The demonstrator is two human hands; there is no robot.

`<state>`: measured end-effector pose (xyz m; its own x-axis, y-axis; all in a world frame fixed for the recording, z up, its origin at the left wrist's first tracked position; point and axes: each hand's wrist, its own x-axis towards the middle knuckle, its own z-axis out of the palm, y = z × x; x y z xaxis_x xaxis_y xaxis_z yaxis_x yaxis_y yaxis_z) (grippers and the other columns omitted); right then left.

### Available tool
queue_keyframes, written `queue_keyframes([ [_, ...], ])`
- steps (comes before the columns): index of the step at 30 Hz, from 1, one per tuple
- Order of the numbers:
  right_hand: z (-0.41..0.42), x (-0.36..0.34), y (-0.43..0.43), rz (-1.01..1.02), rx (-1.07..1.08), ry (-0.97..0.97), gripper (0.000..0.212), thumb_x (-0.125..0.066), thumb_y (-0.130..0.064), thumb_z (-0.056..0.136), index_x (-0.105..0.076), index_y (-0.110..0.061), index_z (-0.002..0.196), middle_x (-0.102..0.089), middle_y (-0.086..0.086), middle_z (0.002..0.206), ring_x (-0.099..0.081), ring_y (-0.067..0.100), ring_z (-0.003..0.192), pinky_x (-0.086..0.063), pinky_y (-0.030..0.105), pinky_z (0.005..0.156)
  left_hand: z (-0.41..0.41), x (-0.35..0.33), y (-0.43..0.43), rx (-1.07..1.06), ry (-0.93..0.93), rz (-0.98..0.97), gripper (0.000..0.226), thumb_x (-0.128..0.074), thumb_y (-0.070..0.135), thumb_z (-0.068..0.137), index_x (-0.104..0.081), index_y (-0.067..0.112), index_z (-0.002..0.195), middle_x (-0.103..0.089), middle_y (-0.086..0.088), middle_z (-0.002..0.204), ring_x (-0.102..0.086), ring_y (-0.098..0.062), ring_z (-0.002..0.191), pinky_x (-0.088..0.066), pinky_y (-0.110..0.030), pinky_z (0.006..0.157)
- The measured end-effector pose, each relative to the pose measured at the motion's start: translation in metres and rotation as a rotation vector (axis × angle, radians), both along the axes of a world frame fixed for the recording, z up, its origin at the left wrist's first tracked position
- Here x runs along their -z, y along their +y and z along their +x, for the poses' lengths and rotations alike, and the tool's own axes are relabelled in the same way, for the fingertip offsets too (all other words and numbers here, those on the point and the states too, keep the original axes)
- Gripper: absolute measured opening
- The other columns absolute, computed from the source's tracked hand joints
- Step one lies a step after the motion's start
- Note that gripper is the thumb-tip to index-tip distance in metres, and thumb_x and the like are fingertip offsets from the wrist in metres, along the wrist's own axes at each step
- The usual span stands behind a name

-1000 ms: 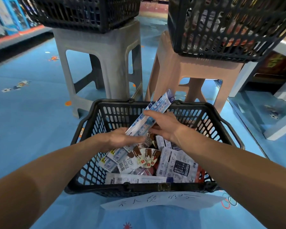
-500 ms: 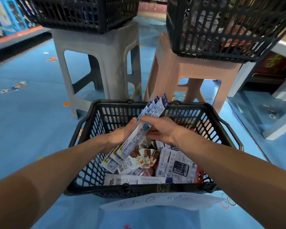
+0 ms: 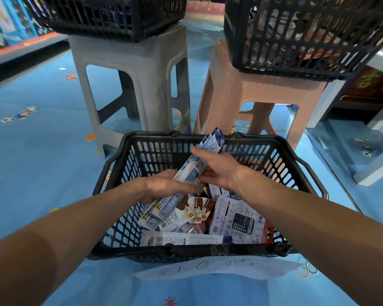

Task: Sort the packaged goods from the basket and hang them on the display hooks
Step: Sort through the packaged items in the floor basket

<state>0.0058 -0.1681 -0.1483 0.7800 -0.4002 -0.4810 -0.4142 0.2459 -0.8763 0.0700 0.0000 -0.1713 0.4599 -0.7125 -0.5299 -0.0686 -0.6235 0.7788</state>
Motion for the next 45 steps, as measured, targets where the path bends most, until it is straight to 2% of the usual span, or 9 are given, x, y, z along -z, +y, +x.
queue_keyframes([
  [3, -0.001, 0.000, 0.002, -0.081, -0.041, 0.015, 0.054, -0.089, -0.043, 0.075, -0.070, -0.010, 0.114, -0.079, 0.010, 0.099, -0.076, 0.026, 0.091, -0.060, 0.044, 0.092, 0.001, 0.002, -0.001, 0.013, -0.004, 0.007, 0.040, -0.080, 0.031, 0.088, -0.060, 0.014, 0.118, -0.074, -0.014, 0.108, -0.076, -0.025, 0.089, -0.063, -0.040, 0.082],
  [10, -0.009, 0.007, 0.001, -0.159, -0.359, 0.147, 0.054, -0.083, -0.051, 0.079, -0.072, -0.014, 0.116, -0.075, 0.006, 0.109, -0.068, 0.020, 0.098, -0.054, 0.029, 0.071, 0.013, 0.018, 0.004, -0.067, -0.006, 0.040, 0.033, -0.076, 0.015, 0.090, -0.061, 0.014, 0.120, -0.071, -0.016, 0.112, -0.072, -0.029, 0.101, -0.062, -0.044, 0.089],
  [15, -0.017, 0.048, -0.010, -0.246, -0.833, 0.535, 0.028, -0.065, -0.026, 0.100, -0.064, -0.001, 0.112, -0.072, 0.003, 0.075, -0.066, 0.009, 0.056, -0.046, 0.019, 0.044, 0.024, 0.029, 0.004, -0.206, 0.047, 0.046, 0.039, -0.079, 0.007, 0.086, -0.058, 0.008, 0.118, -0.072, -0.018, 0.107, -0.071, -0.029, 0.086, -0.064, -0.042, 0.079],
  [22, -0.039, 0.121, 0.001, -0.435, -1.136, 0.753, 0.026, -0.053, -0.017, 0.105, -0.055, -0.005, 0.127, -0.070, 0.005, 0.082, -0.065, 0.013, 0.054, -0.053, 0.022, 0.047, 0.024, 0.044, -0.009, -0.279, 0.054, 0.101, 0.042, -0.081, 0.010, 0.086, -0.060, 0.011, 0.123, -0.071, -0.009, 0.111, -0.072, -0.019, 0.087, -0.059, -0.027, 0.063],
  [26, -0.038, 0.124, 0.003, -0.447, -1.198, 0.768, 0.027, -0.050, -0.021, 0.106, -0.054, -0.007, 0.129, -0.069, 0.003, 0.084, -0.065, 0.011, 0.052, -0.051, 0.019, 0.045, 0.023, 0.050, -0.015, -0.287, 0.102, 0.091, 0.043, -0.079, 0.006, 0.086, -0.058, 0.012, 0.124, -0.070, -0.011, 0.115, -0.074, -0.025, 0.096, -0.063, -0.038, 0.080],
  [31, -0.034, 0.111, 0.002, -0.353, -1.137, 0.829, 0.037, -0.051, -0.039, 0.106, -0.054, -0.011, 0.130, -0.073, 0.012, 0.117, -0.070, 0.020, 0.072, -0.058, 0.027, 0.060, 0.021, 0.051, -0.014, -0.267, 0.125, 0.090, 0.047, -0.080, 0.011, 0.085, -0.055, 0.012, 0.124, -0.073, -0.013, 0.112, -0.075, -0.029, 0.097, -0.062, -0.048, 0.089],
  [35, -0.020, 0.073, -0.006, -0.451, -1.011, 0.781, 0.048, -0.048, -0.049, 0.105, -0.057, -0.006, 0.124, -0.077, 0.011, 0.110, -0.077, 0.025, 0.077, -0.055, 0.023, 0.051, 0.021, 0.046, -0.009, -0.273, 0.132, 0.057, 0.044, -0.075, 0.039, 0.092, -0.060, 0.013, 0.125, -0.078, -0.010, 0.103, -0.077, -0.026, 0.089, -0.062, -0.047, 0.087],
  [41, -0.011, 0.012, -0.027, -0.619, -0.661, 0.469, 0.026, -0.072, -0.024, 0.095, -0.071, 0.001, 0.100, -0.076, 0.008, 0.070, -0.074, 0.018, 0.059, -0.056, 0.024, 0.048, 0.020, 0.028, -0.003, -0.284, 0.157, 0.046, 0.058, -0.060, 0.055, 0.098, -0.057, 0.006, 0.129, -0.078, -0.007, 0.090, -0.076, -0.021, 0.074, -0.060, -0.036, 0.071],
  [45, -0.013, -0.004, -0.043, -0.712, -0.461, 0.086, 0.009, -0.073, -0.001, 0.088, -0.068, -0.008, 0.086, -0.069, 0.007, 0.077, -0.066, 0.019, 0.066, -0.052, 0.026, 0.055, 0.019, 0.017, 0.004, -0.268, 0.225, 0.022, 0.054, -0.056, 0.058, 0.097, -0.060, 0.010, 0.123, -0.077, -0.008, 0.089, -0.075, -0.023, 0.078, -0.060, -0.045, 0.087],
])
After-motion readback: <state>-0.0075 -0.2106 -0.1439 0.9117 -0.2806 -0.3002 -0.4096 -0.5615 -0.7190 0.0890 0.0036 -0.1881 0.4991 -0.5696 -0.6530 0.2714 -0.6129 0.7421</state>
